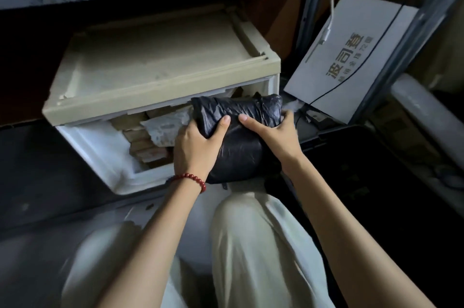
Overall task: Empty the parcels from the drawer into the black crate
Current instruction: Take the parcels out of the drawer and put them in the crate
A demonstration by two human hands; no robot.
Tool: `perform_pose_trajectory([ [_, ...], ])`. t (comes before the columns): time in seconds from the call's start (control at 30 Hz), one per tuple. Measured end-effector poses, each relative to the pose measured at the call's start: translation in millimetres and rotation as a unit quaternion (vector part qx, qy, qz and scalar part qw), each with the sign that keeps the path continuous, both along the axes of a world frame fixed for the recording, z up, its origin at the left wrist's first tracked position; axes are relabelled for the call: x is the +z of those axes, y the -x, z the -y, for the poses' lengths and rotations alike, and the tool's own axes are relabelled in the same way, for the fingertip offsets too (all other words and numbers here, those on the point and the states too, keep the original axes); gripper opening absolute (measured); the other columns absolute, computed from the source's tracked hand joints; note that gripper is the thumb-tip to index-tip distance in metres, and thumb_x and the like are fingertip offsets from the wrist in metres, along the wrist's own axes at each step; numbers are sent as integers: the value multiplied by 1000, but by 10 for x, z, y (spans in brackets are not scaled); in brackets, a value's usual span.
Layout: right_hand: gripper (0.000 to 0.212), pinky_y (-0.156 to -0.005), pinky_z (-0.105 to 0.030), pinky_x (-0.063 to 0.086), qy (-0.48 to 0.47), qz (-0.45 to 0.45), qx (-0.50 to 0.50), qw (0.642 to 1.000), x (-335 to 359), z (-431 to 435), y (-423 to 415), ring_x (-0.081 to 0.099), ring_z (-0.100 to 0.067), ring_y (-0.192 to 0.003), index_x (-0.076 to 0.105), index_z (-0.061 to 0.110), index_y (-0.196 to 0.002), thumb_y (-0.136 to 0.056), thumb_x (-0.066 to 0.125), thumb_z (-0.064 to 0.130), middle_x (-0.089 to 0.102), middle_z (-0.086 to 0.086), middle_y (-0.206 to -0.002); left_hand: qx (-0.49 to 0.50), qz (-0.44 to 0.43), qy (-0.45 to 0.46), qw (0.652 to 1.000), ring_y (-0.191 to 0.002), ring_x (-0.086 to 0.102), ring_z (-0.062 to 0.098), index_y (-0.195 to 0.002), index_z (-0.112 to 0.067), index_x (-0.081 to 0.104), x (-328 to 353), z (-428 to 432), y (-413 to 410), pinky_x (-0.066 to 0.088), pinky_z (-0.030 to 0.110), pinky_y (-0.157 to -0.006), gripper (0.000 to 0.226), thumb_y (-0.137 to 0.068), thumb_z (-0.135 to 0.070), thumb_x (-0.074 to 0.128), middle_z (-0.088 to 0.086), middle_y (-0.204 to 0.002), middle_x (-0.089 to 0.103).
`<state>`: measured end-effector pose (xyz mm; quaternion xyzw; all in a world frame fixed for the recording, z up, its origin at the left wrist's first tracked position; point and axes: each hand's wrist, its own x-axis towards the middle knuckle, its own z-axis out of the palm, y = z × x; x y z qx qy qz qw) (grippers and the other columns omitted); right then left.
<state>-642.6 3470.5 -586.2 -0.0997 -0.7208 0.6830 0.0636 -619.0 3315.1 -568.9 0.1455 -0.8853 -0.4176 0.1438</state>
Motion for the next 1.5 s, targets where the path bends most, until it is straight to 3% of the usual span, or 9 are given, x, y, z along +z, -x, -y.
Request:
perform_pose_trajectory([
  [0.33, 59, -80, -28, 58, 43, 37, -84, 995, -555, -1263, -203, 70, -7, -89, 59, 30, -115, -64, 87, 41, 71, 6, -102, -135, 177, 50, 974, -125, 47, 33, -138, -4, 34, -377, -1291, 256, 41, 38, -93, 82, -85, -63, 53, 19, -139, 46],
  [0.6, 96, -97, -34, 51, 0, 108, -159, 981, -970, -1825, -277, 60, -7, -106, 38, 35, -137, -57, 89, 48, 58, 18, -114, -216, 214, 49, 951, -124, 48, 34, -141, -5, 27, -822, -2050, 518, 42, 39, -94, 83, -83, -52, 63, 18, -139, 45],
  [0.77, 112, -96, -24, 35, -28, 125, -196, 972, -1354, -2074, -367, 43, -5, -115, 17, 38, -145, -58, 87, 51, 39, 16, -127, -250, 166, 53, 952, -119, 53, 31, -141, -14, 29, -1267, -2422, 482, 47, 38, -87, 79, -81, -50, 67, 12, -137, 49],
  [0.9, 98, -105, -36, 42, -4, 162, -234, 959, -1744, -2195, -449, 51, -17, -121, 16, 32, -139, -68, 83, 44, 46, 0, -135, -336, 233, 69, 910, -112, 58, 32, -138, -18, 29, -1569, -2643, 655, 50, 37, -84, 74, -81, -45, 70, 14, -130, 54],
  [1.03, 71, -97, -47, 49, 8, 202, -274, 940, -2050, -2278, -485, 57, -28, -112, 18, 27, -117, -79, 77, 34, 45, -12, -128, -391, 297, 63, 869, -115, 55, 32, -134, -17, 36, -1839, -2801, 865, 44, 32, -88, 71, -78, -36, 76, 16, -129, 55],
  [1.2, 60, -96, -37, 45, 26, 186, -357, 915, -2266, -2378, -176, 49, -30, -121, 25, 22, -116, -83, 73, 37, 37, -13, -136, -457, 216, 73, 860, -122, 51, 27, -138, -20, 39, -2043, -3090, 1224, 40, 28, -93, 64, -84, -32, 70, 11, -134, 52],
  [1.27, 68, -100, -26, 36, 12, 192, -354, 915, -2326, -2468, 43, 39, -26, -131, 27, 21, -132, -83, 71, 41, 24, -11, -146, -490, 149, 108, 852, -130, 43, 25, -142, -19, 37, -2123, -3200, 1352, 35, 30, -103, 61, -88, -31, 64, 9, -141, 47],
  [1.4, 81, -113, -41, 30, -115, 334, -200, 914, -2555, -2556, 231, 17, -35, -145, 15, 27, -151, -89, 63, 45, -11, -10, -160, -514, 127, 304, 792, -139, 28, 24, -148, -25, 26, -2371, -3179, 1302, 31, 45, -106, 60, -94, -40, 49, -1, -152, 32],
  [1.5, 80, -113, -36, 27, -142, 339, -149, 918, -2714, -2530, 228, 16, -33, -146, 13, 30, -153, -91, 62, 40, -17, -9, -160, -516, 150, 369, 758, -136, 31, 24, -149, -26, 25, -2553, -3044, 1177, 31, 45, -103, 58, -96, -41, 44, -2, -152, 32],
])
